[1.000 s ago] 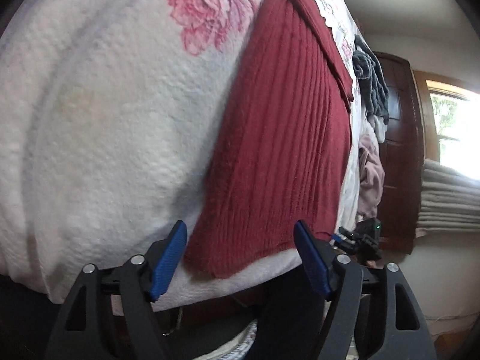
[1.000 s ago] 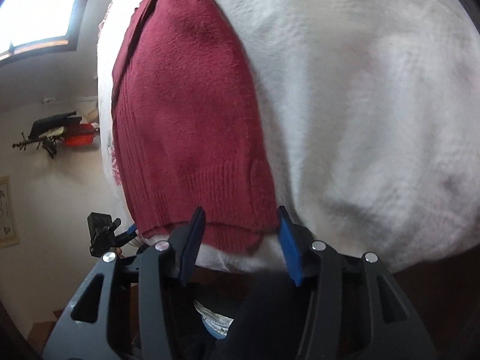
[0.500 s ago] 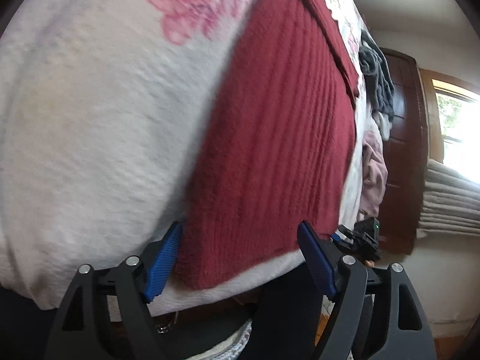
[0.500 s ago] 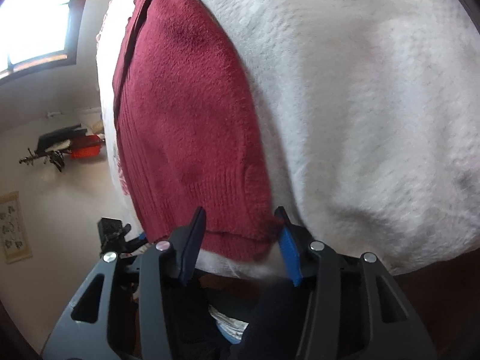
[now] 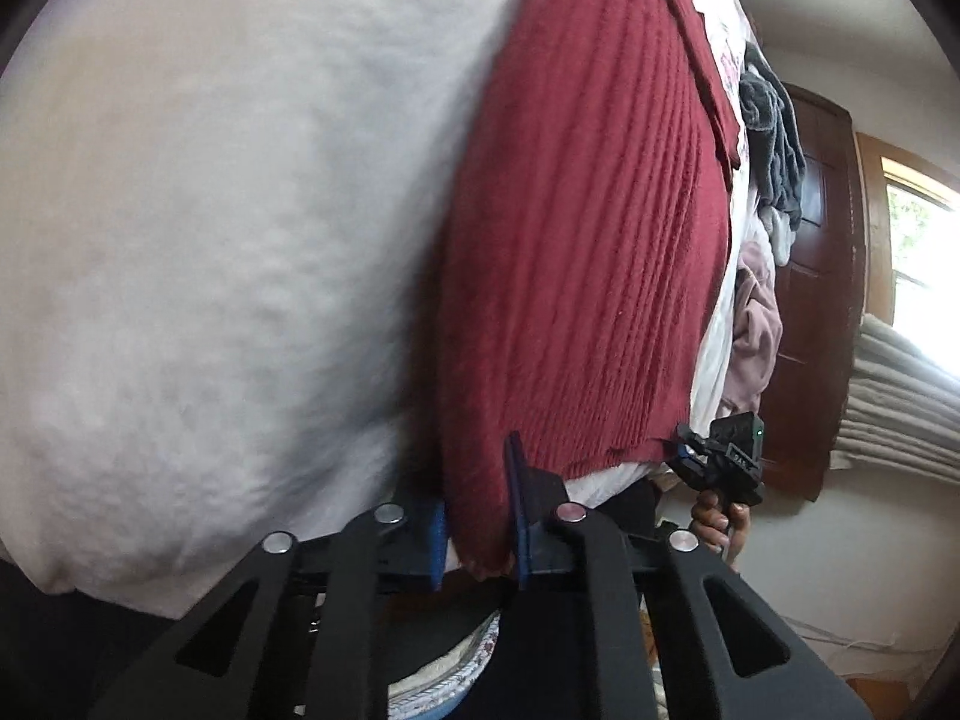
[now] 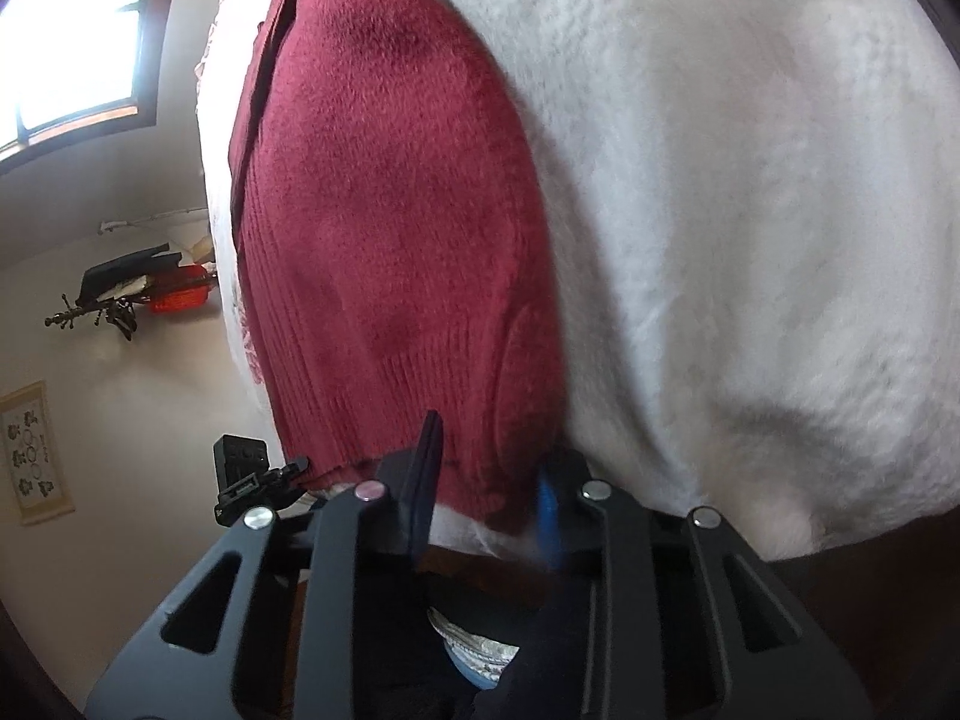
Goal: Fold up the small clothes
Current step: 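Close the left and right grippers on the sweater hem edge, then lift the hem with both grippers and fold it toward the collar, then release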
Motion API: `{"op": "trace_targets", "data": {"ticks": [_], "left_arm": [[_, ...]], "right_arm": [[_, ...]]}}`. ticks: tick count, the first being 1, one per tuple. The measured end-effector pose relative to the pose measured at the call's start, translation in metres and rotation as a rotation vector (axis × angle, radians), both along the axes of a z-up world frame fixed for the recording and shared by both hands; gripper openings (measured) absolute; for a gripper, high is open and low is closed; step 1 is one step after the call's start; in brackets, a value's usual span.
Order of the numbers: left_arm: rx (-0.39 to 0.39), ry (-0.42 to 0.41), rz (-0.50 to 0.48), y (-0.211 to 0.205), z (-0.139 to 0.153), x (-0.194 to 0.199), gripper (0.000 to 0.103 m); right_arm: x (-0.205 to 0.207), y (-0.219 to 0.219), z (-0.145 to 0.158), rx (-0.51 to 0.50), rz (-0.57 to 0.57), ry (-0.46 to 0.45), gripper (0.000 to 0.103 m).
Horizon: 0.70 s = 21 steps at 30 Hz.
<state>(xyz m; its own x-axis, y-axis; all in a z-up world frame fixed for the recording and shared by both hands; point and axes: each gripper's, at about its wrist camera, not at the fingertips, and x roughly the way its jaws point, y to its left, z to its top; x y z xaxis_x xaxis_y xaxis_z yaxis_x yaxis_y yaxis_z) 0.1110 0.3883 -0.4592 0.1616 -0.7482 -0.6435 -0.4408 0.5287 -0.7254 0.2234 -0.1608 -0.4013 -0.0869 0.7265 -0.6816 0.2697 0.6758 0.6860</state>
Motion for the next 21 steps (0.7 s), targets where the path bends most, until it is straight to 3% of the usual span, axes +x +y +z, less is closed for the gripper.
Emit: {"op": "trace_targets", "data": {"ticks": [4,12,21], "left_arm": [[-0.008,-0.014,0.055,0.003,0.004,-0.009,0.007],[-0.036,-0.089,0.141,0.008,0.027,-0.020,0.006],[-0.079,-0.232,0.191,0.013,0.088,-0.018,0.005]], "right_arm": [[-0.004,-0.006,0.006,-0.027,-0.016,-0.030,0.006],[-0.010,-0.010,0.030,-0.019,-0.053,-0.112,0.004],[-0.005,-0.010,0.080,0.035,-0.078,-0.220,0.004]]}}
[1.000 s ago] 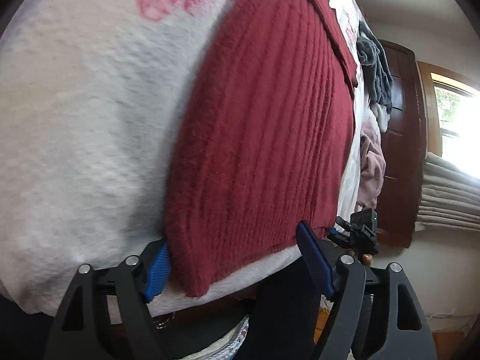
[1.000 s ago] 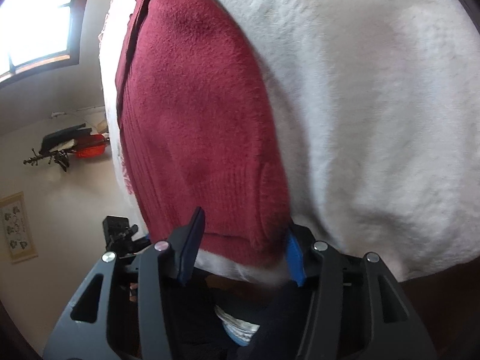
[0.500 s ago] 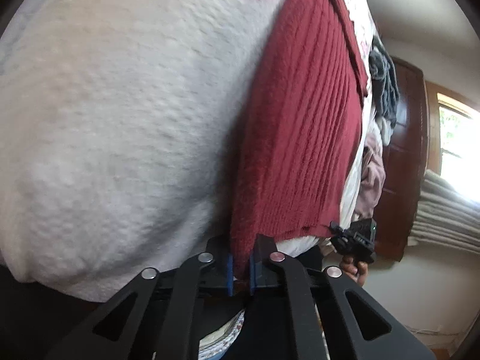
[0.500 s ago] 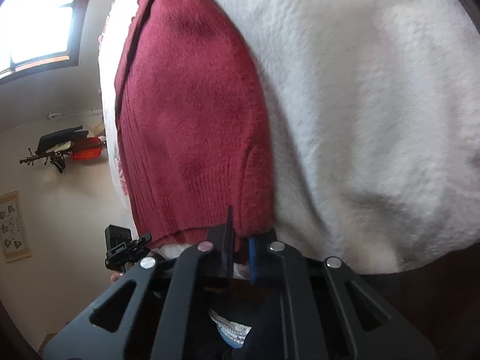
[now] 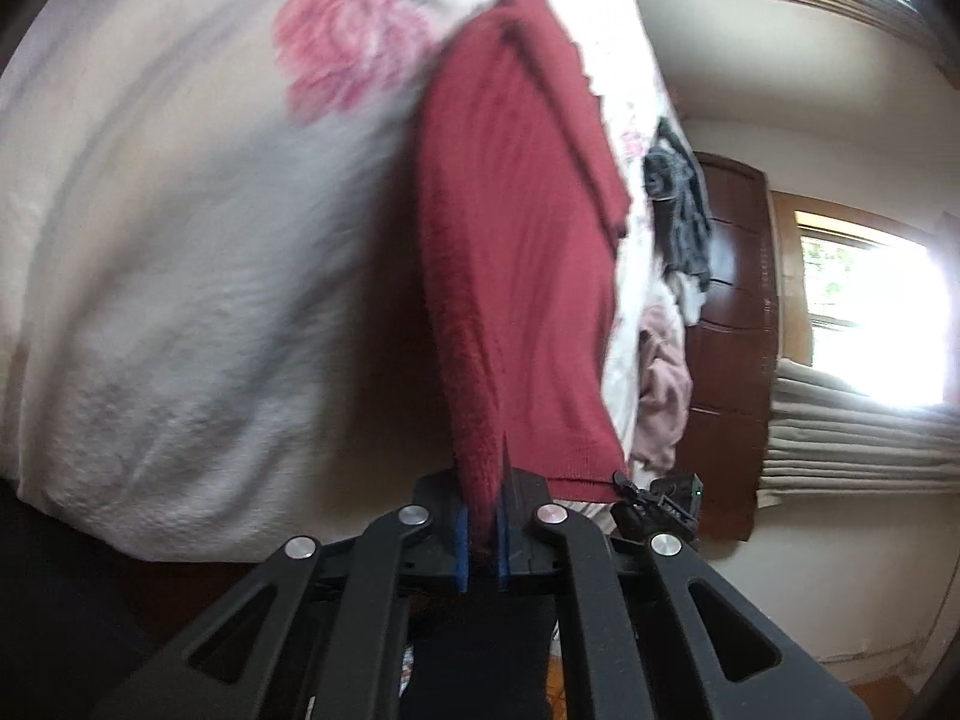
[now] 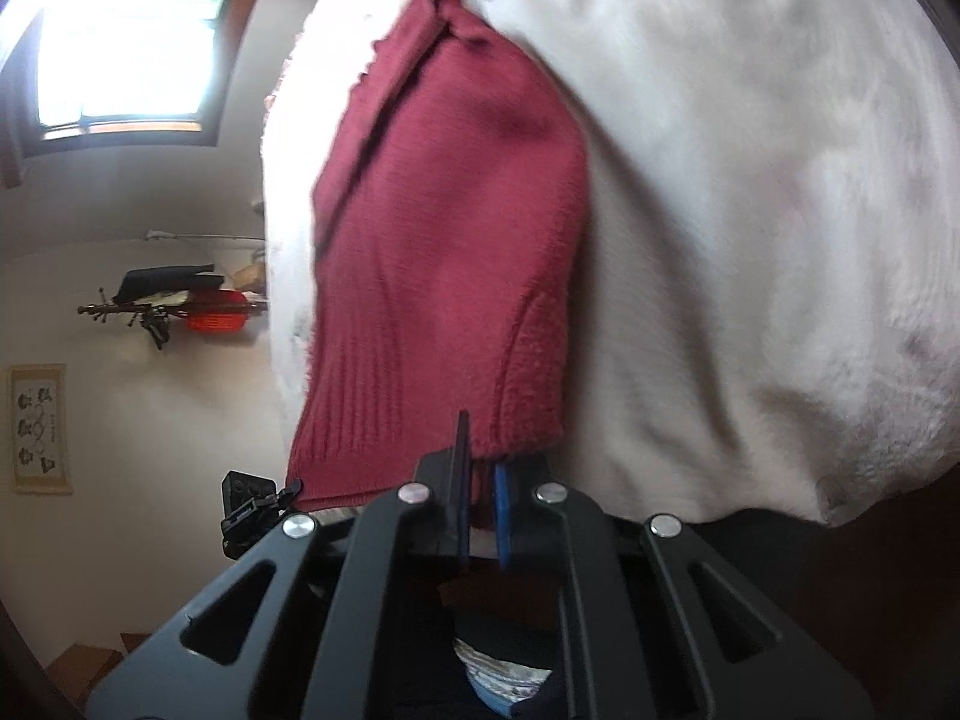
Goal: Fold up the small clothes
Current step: 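Lift the hem with both grippers and fold it toward the collar, then release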
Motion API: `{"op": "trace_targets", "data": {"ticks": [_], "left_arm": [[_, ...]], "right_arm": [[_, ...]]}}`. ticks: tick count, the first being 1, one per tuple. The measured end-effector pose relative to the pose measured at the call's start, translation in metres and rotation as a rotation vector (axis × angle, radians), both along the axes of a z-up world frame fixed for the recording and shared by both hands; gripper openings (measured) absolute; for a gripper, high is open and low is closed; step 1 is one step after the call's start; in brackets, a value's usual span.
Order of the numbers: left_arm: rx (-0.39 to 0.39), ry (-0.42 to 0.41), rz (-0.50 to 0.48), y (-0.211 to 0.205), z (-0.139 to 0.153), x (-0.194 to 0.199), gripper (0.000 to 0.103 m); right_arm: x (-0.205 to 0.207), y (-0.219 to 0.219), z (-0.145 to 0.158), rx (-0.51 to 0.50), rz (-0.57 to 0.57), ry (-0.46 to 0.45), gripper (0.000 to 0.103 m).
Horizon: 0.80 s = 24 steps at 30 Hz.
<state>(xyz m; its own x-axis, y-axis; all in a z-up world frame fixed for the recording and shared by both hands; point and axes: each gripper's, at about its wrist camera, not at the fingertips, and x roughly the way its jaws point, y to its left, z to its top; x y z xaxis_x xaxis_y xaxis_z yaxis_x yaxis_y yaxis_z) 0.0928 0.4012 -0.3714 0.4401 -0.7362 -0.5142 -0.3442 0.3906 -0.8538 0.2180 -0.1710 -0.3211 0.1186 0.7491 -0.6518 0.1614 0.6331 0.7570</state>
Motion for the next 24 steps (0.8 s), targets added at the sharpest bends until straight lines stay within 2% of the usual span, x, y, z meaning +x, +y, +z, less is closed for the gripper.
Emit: {"op": "trace_targets", "data": {"ticks": [12,24], "left_arm": [[-0.014,-0.119,0.034,0.012,0.073,0.041,0.005],[-0.001,-0.150,0.093,0.037,0.098,0.117,0.005]], "right_arm": [[0.038,0.016,0.065,0.051,-0.013,-0.130,0.004],[0.128,0.042,0.113,-0.022,0.019,-0.220,0.004]]}}
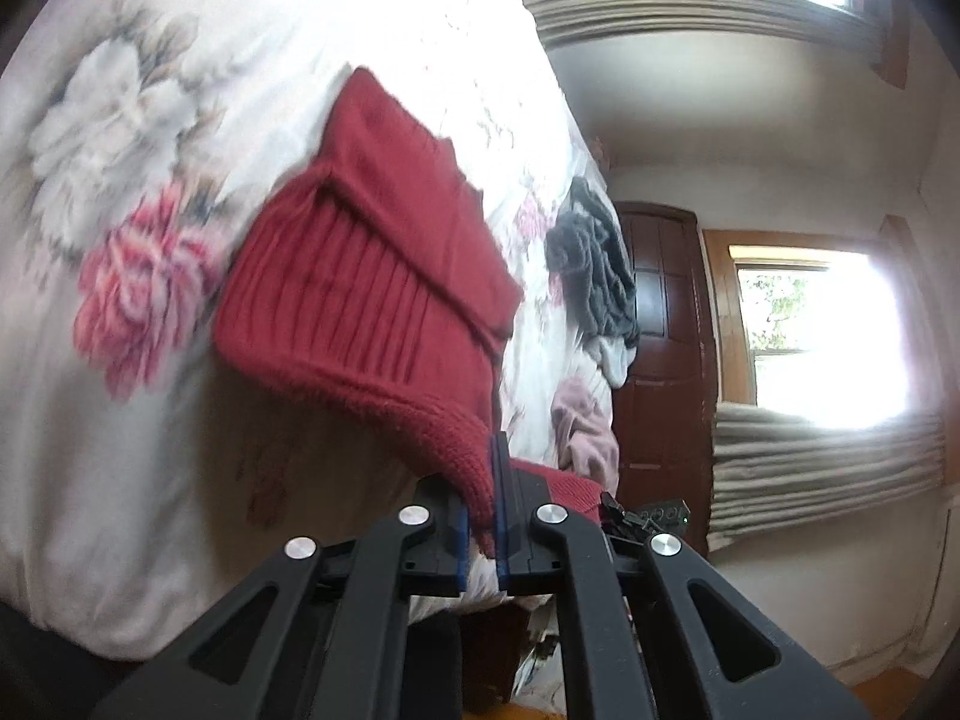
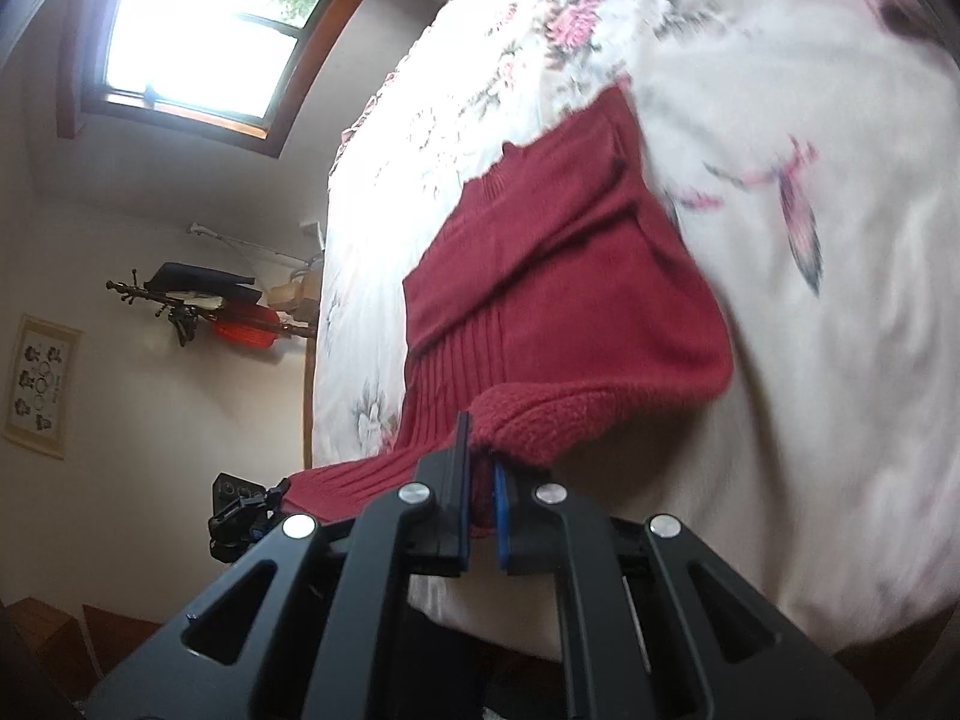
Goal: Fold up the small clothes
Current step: 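Lift the hem with both grippers and fold it toward the collar, then release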
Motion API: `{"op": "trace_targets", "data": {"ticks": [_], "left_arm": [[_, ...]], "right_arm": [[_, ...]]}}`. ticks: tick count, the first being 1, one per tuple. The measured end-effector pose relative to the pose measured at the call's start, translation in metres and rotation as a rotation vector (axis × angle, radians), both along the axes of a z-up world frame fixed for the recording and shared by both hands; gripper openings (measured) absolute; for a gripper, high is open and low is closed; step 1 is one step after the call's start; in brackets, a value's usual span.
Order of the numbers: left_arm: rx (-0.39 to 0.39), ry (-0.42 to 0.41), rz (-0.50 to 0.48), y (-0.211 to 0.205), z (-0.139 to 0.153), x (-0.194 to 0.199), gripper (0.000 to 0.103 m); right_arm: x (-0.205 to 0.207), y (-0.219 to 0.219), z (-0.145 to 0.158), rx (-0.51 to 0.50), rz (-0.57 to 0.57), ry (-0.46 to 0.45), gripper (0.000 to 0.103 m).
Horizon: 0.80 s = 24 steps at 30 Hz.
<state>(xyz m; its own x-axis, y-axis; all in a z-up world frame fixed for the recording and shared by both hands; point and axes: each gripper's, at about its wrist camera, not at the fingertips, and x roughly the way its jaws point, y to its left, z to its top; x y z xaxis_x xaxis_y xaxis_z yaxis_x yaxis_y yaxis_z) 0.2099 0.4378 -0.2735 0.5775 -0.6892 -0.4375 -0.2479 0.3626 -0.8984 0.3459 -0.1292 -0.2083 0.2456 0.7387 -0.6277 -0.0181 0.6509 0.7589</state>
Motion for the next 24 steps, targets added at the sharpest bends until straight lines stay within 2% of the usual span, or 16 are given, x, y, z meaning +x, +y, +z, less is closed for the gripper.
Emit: {"op": "trace_targets", "data": {"ticks": [5,11,16,24], "left_arm": [[0.008,0.019,0.012,0.015,-0.001,0.043,0.005],[0.061,0.067,0.005,0.030,-0.015,0.111,0.005],[0.084,0.132,0.009,0.042,-0.049,0.168,0.005],[0.093,0.222,0.014,0.052,-0.113,0.223,0.007]], "right_arm": [[0.040,0.009,0.003,-0.018,-0.010,-0.005,0.004],[0.097,0.022,-0.013,-0.064,-0.026,0.016,0.004],[0.144,0.034,-0.046,-0.108,-0.027,0.060,0.004],[0.205,0.047,-0.113,-0.141,-0.036,0.142,0.005]]}}
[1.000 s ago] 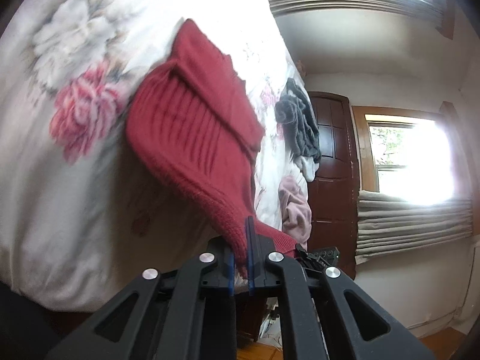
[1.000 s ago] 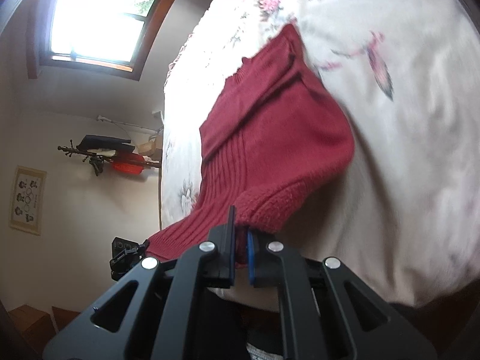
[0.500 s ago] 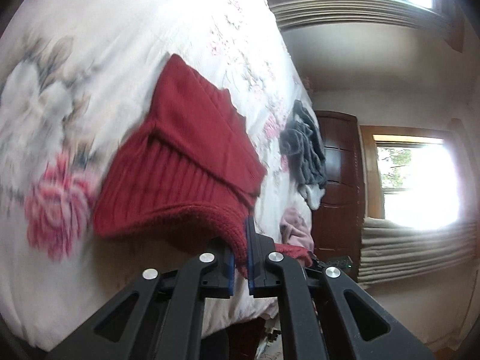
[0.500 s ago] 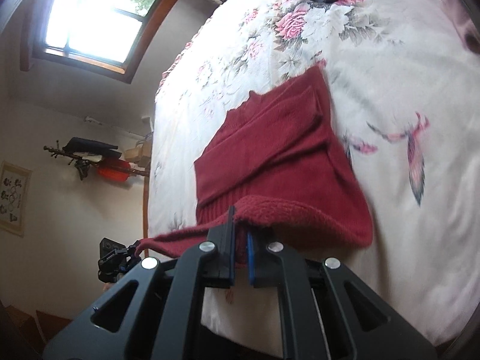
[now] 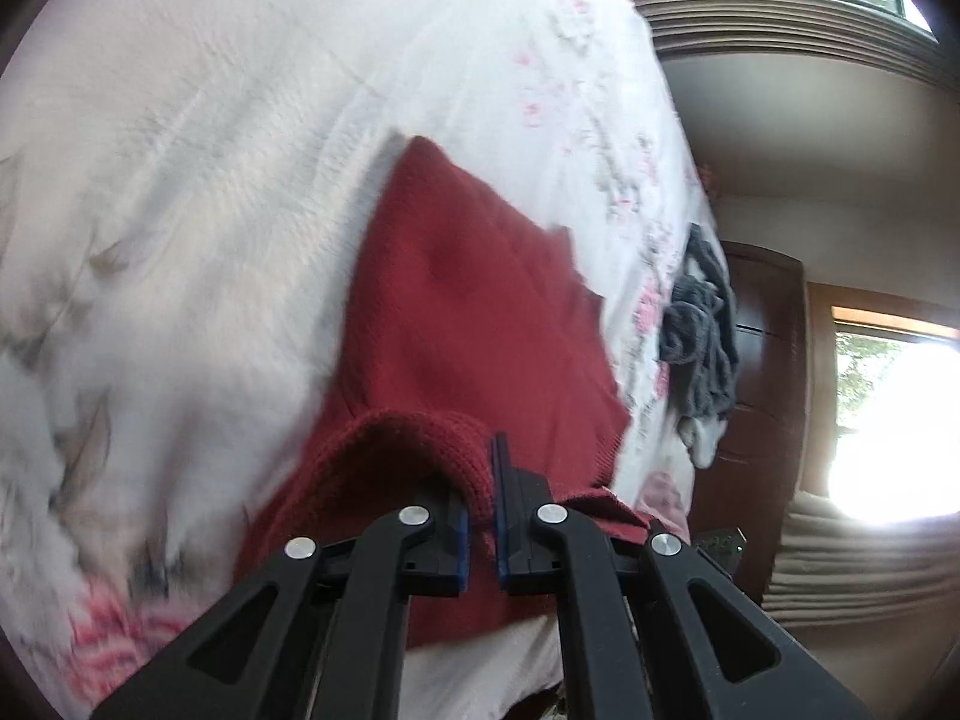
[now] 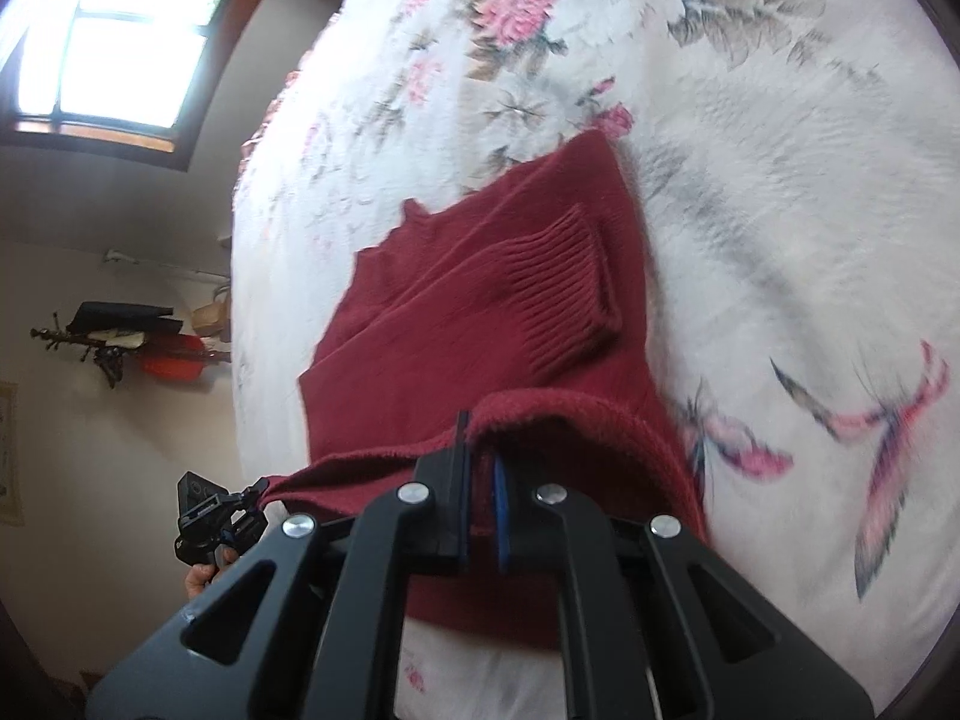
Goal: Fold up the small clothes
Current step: 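Lift the hem with both grippers and fold it toward the collar, then release, then grasp the folded red sweater edge with both grippers and lift it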
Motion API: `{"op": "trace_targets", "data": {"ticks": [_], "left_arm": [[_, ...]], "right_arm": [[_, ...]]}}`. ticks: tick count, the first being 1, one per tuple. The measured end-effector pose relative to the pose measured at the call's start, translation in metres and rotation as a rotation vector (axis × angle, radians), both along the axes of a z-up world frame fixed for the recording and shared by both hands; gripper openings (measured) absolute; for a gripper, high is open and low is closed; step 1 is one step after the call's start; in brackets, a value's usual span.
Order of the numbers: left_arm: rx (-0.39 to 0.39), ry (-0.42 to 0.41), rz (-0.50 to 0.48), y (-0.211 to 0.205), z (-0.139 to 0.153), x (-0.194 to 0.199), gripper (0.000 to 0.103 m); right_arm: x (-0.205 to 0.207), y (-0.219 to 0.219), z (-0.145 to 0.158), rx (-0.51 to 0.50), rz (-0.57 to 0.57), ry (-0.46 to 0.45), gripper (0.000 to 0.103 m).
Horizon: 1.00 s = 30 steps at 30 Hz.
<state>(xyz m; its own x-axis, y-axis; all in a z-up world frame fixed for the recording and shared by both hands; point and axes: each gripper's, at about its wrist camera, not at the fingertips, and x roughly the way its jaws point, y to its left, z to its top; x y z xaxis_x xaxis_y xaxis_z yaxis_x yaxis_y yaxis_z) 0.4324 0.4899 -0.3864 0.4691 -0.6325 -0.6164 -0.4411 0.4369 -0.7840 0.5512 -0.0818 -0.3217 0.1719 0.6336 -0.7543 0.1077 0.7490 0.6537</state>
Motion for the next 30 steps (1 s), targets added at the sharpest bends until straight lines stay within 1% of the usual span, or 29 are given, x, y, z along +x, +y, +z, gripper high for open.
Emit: {"op": "trace_targets", "data": {"ticks": [2,3,4,5,6,7,8,10,11,12,13,15,16,17,18,22,24,25,26,27,28,29,30], "left_arm": [[0.000,-0.013,0.000,0.002,-0.007,0.008,0.012],[0.004,-0.024,0.008,0.005,-0.007,0.009,0.017],[0.016,-0.045,0.019,0.010,-0.005,0.009,0.027],[0.033,-0.073,0.026,0.014,0.000,0.008,0.032],[0.048,-0.104,0.019,0.016,0.004,0.006,0.040],[0.066,-0.126,0.007,0.016,0.009,0.005,0.042],[0.103,-0.149,-0.018,0.016,0.014,0.004,0.042],[0.180,-0.168,-0.058,0.014,0.019,0.001,0.047],[0.197,-0.168,-0.090,0.013,0.020,0.000,0.048],[0.230,-0.161,-0.115,0.011,0.018,-0.001,0.049],[0.262,-0.151,-0.142,0.008,0.015,-0.001,0.050],[0.320,-0.131,-0.192,0.003,0.009,-0.003,0.050],[0.336,-0.124,-0.211,0.001,0.006,-0.004,0.050],[0.366,-0.112,-0.232,-0.002,0.003,-0.004,0.051],[0.390,-0.104,-0.250,-0.005,0.001,-0.004,0.051],[0.436,-0.081,-0.304,-0.015,-0.008,-0.003,0.054],[0.464,-0.081,-0.331,-0.021,-0.008,-0.001,0.054],[0.477,-0.086,-0.338,-0.023,-0.007,-0.001,0.052],[0.494,-0.091,-0.345,-0.027,-0.006,0.000,0.050],[0.501,-0.090,-0.350,-0.028,-0.004,0.000,0.028],[0.502,-0.087,-0.346,-0.028,-0.004,0.000,0.011],[0.505,-0.098,-0.336,-0.028,0.000,-0.002,0.011],[0.516,-0.109,-0.331,-0.030,0.003,-0.003,0.010]], "right_arm": [[0.009,-0.002,-0.013,0.002,-0.020,0.013,0.011],[0.012,-0.007,-0.018,0.019,-0.044,0.019,0.011],[0.015,-0.013,-0.021,0.059,-0.067,0.025,0.011],[0.016,-0.021,-0.023,0.105,-0.095,0.027,0.011],[0.016,-0.032,-0.024,0.158,-0.130,0.023,0.011],[0.017,-0.039,-0.023,0.180,-0.142,0.016,0.012],[0.016,-0.044,-0.023,0.178,-0.141,0.007,0.014],[0.014,-0.049,-0.020,0.091,-0.103,-0.024,0.016],[0.012,-0.049,-0.019,0.050,-0.080,-0.038,0.019],[0.010,-0.047,-0.019,-0.011,-0.040,-0.056,0.023],[0.007,-0.044,-0.020,-0.045,-0.012,-0.064,0.030],[0.002,-0.038,-0.023,-0.094,0.038,-0.083,0.032],[0.000,-0.035,-0.024,-0.114,0.048,-0.093,0.035],[-0.001,-0.032,-0.025,-0.136,0.058,-0.106,0.041],[-0.002,-0.028,-0.026,-0.156,0.068,-0.122,0.042],[-0.002,-0.016,-0.036,-0.166,0.097,-0.118,0.043],[-0.002,-0.010,-0.039,-0.177,0.112,-0.114,0.043],[-0.001,-0.007,-0.041,-0.188,0.120,-0.116,0.043],[-0.001,-0.004,-0.042,-0.201,0.133,-0.119,0.039],[-0.001,-0.002,-0.042,-0.211,0.143,-0.118,0.032],[-0.002,0.000,-0.042,-0.222,0.150,-0.118,0.012],[-0.003,0.002,-0.041,-0.249,0.154,-0.129,0.007],[-0.004,0.002,-0.039,-0.255,0.154,-0.142,0.006]]}}
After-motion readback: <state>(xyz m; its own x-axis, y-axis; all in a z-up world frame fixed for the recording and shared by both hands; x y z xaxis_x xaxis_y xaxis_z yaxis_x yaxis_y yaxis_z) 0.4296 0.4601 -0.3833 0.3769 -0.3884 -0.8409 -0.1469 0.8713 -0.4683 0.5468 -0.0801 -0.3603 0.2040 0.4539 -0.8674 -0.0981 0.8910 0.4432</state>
